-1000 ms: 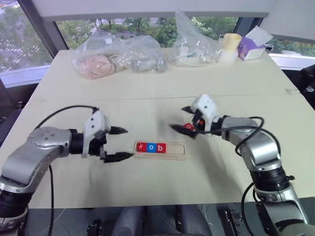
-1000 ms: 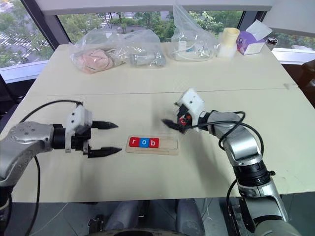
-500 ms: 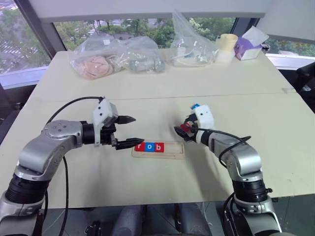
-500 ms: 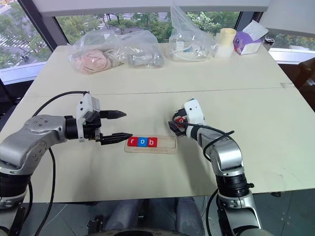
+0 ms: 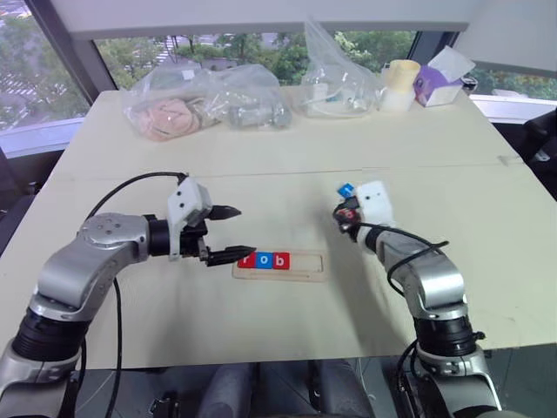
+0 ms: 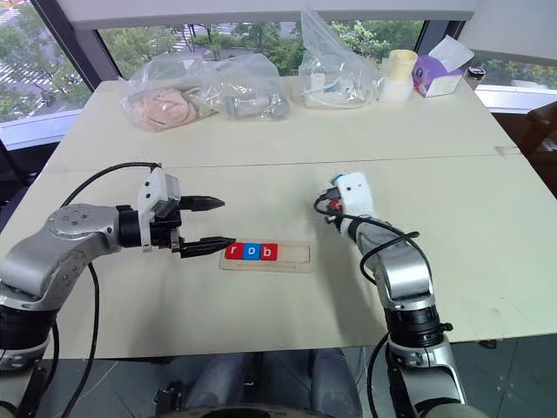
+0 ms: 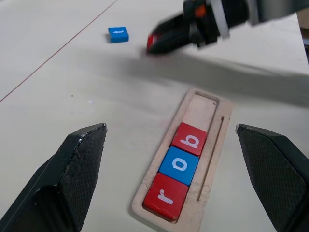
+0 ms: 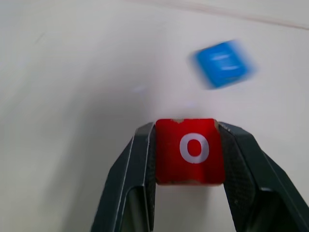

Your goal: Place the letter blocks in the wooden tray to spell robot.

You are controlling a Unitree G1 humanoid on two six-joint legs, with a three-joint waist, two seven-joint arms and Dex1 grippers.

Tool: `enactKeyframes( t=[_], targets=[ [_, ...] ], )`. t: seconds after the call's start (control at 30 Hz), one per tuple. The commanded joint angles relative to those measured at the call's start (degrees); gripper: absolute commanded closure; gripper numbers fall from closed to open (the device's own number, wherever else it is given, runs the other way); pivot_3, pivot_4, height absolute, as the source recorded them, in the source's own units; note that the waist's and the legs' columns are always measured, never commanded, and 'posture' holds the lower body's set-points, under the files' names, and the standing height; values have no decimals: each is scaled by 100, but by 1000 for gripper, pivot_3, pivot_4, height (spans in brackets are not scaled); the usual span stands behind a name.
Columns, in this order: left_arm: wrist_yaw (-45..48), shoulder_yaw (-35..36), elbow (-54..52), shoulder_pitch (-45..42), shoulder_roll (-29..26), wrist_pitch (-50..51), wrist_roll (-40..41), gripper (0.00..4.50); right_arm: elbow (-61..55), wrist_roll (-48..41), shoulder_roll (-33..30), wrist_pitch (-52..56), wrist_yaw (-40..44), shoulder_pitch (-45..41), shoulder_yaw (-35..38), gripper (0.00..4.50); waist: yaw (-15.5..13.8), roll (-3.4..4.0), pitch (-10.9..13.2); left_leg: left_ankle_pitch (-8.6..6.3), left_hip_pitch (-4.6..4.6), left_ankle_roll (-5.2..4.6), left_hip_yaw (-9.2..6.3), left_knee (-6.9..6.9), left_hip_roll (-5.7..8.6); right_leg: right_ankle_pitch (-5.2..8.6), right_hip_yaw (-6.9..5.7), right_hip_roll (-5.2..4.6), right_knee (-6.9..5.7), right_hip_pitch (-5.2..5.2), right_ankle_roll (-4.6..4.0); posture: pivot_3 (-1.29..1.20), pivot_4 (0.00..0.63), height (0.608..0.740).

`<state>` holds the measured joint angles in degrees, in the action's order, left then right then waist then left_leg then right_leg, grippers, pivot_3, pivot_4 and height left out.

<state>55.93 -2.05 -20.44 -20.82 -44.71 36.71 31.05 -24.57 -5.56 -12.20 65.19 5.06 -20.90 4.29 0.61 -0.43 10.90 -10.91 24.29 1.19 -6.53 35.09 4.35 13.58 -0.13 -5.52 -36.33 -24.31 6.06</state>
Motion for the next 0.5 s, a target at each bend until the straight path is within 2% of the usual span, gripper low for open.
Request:
enactKeyframes(
  t=[0.03, 0.1, 0.2, 0.3, 0.33, 0.47, 0.5],
  targets=[
    [202, -226, -264, 20, -38, -170, -98, 0, -1310, -109, 577, 1132, -254, 473, 649, 3283, 0, 2, -1, 0, 0, 0, 2, -2, 0, 0, 0, 0, 1, -1, 0, 0, 150, 740],
    [310, -440, -283, 16, 10, -240, -182, 0, -1950, -138, 847, 1736, -266, 888, 839, 3283, -1, 3, -2, 0, 0, 0, 0, -5, -1, 1, 0, 0, 1, -2, -1, 0, 150, 740],
    [353, -589, -151, -98, 114, -350, -286, 0, -2296, -53, 981, 2030, -355, 1140, 787, 3283, 27, 5, -1, 0, 1, 0, 4, -1, -1, 11, 1, -1, 1, -3, -20, 0, 150, 740],
    [345, -574, -4, -244, 318, -275, -161, 0, -2502, 0, 1605, 2213, -535, 1218, 905, 3283, 28, 6, -2, 1, -6, 1, 9, 4, -13, 2, 3, 6, 2, 1, -31, 0, 150, 740],
    [368, -573, 34, -265, 341, -262, -156, 0, -2537, 8, 1742, 2220, -582, 1251, 858, 2246, 24, 9, -1, 1, -8, 1, 6, 3, -20, -1, 1, 13, 1, 1, -35, 0, 150, 740],
    [465, -616, 120, -266, 316, -310, -277, 0, -2534, 100, 1671, 2277, -756, 1217, 743, 260, 30, 10, -2, 1, -9, 1, 8, -2, -21, -2, 1, 15, 2, -2, -39, 0, 150, 740],
    [472, -607, 124, -266, 321, -304, -274, 0, -2529, 99, 1609, 2274, -755, 1203, 739, 30, 27, 10, -2, 1, -9, 1, 8, -4, -21, -1, 1, 15, 2, -3, -39, 0, 150, 740]
  ],
)
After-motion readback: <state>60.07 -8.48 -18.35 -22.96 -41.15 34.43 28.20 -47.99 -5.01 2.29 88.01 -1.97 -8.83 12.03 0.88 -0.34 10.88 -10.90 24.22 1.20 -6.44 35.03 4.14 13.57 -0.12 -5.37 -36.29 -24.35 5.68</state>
